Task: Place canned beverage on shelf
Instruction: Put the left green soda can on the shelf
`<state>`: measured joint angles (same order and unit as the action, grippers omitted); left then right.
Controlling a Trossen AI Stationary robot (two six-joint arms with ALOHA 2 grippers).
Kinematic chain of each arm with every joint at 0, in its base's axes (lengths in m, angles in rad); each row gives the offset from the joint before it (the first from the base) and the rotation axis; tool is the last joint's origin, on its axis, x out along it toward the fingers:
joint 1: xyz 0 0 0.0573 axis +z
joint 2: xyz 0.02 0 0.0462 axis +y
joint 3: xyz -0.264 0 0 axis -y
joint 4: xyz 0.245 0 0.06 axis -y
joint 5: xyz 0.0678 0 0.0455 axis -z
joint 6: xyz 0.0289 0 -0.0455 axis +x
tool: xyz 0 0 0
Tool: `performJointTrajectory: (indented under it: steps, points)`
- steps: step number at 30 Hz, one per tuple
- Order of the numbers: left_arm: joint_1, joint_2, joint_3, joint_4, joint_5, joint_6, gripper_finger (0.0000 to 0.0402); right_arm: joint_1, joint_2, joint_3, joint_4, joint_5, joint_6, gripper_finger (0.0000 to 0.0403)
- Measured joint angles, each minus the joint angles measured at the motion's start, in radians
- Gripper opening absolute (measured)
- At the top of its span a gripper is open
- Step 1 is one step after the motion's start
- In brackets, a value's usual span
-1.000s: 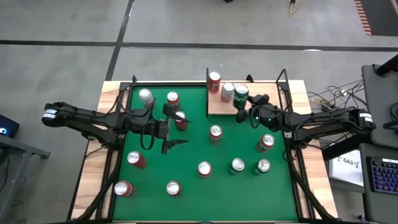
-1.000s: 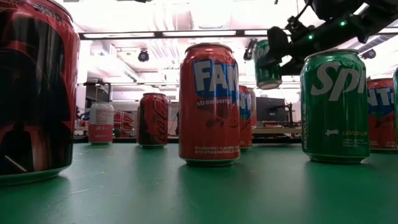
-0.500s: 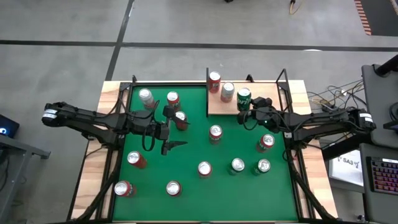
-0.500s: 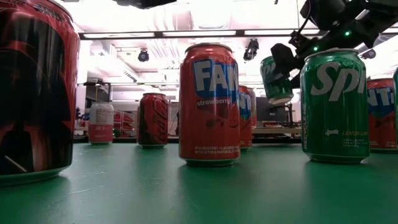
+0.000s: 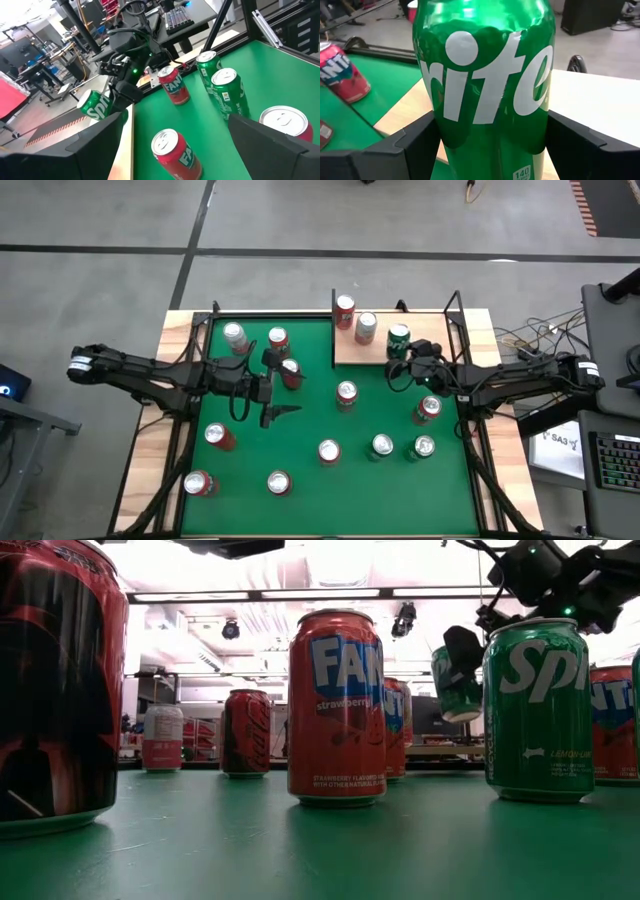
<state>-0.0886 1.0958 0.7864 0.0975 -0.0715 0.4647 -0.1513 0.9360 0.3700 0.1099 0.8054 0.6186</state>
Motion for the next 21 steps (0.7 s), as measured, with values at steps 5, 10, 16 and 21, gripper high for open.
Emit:
performJointTrajectory:
  steps: [5,10,16,21]
  points:
    - [0.006,0.000,-0.001,0.001,0.000,-0.003,0.0345,0.000,0.000,-0.033,0.041,0.044,0.036,0.0289]
    - [0.008,0.000,-0.004,0.008,0.000,-0.002,0.0345,0.000,0.000,-0.048,0.097,0.044,0.011,0.0289]
    - [0.008,0.000,-0.004,0.008,0.000,-0.003,0.0345,0.000,0.002,-0.048,0.114,0.043,-0.048,0.0289]
    - [0.008,0.000,-0.004,0.008,0.000,-0.006,0.0345,0.000,0.014,-0.048,0.114,0.042,-0.050,0.0289]
